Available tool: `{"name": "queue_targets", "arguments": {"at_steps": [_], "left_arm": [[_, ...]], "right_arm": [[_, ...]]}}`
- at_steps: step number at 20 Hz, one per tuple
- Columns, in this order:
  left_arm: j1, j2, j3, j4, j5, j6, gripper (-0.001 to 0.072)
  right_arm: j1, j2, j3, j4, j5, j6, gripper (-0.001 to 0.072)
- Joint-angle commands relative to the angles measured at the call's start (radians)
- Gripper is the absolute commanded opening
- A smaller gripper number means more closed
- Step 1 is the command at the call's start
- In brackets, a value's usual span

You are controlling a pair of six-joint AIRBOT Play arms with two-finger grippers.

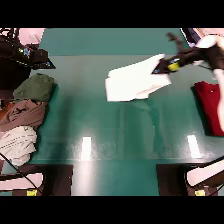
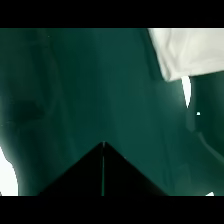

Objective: Fold the shirts.

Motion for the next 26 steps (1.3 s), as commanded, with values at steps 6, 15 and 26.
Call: {"name": "queue_targets", "arguments": {"at_steps": [6, 15, 26], "left_arm": [[-0.089, 0.000, 0.000, -0.004, 0.045, -0.026, 0.0023], [-0.136, 0.000, 0.000, -0.001, 0.093, -0.026, 0.0023], [-0.136, 0.000, 0.000, 0.003, 0.092, 0.009, 0.0023]], "right_arm": [[-0.529, 0.170, -0.149, -0.013, -0.293, 0.005, 0.0017], [-0.631, 0.172, 0.026, -0.014, -0.262, 0.003, 0.0017], [-0.674, 0.296, 0.071, -0.156, -0.088, 0.091, 0.0017]]}}
